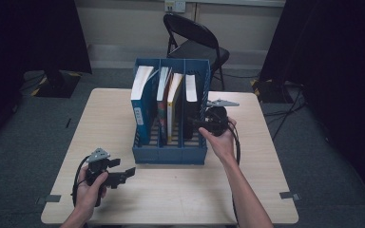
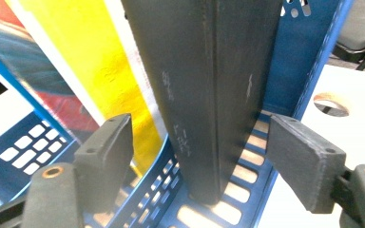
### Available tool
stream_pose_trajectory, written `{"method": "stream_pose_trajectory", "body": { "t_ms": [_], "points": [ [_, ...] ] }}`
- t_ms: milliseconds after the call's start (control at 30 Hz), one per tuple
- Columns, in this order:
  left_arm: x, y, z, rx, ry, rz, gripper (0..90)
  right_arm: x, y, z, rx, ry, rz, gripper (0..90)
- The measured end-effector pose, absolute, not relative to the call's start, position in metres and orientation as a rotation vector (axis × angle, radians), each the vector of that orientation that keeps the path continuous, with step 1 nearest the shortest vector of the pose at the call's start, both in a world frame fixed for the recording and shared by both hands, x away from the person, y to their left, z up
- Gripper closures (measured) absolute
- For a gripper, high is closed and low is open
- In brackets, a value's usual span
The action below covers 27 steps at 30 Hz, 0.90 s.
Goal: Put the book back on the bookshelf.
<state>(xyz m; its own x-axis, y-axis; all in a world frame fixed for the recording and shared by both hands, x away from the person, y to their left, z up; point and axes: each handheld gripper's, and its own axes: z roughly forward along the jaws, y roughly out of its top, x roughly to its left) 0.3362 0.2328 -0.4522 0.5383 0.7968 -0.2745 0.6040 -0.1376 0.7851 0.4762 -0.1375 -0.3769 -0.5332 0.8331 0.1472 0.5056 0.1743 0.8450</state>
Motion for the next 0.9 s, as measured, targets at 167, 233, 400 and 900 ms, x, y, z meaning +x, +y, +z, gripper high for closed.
{"method": "stream_pose_trajectory", "body": {
  "t_ms": [167, 233, 400, 900],
  "points": [
    [0.333, 0.238, -0.452, 1.846, 1.153, 0.295, 19.8, 0.467, -0.144, -0.38, 1.304, 2.108, 1.271, 17.6],
    [0.333, 0.241, -0.452, 1.841, 1.154, 0.309, 19.8, 0.461, -0.149, -0.381, 1.321, 2.09, 1.266, 17.6],
    [0.333, 0.247, -0.452, 1.83, 1.171, 0.313, 19.9, 0.448, -0.162, -0.38, 1.322, 2.088, 1.261, 16.6],
    [0.329, 0.251, -0.451, 1.828, 1.193, 0.339, 19.7, 0.391, -0.214, -0.391, 1.345, 2.045, 1.24, 15.2]
  ]
}}
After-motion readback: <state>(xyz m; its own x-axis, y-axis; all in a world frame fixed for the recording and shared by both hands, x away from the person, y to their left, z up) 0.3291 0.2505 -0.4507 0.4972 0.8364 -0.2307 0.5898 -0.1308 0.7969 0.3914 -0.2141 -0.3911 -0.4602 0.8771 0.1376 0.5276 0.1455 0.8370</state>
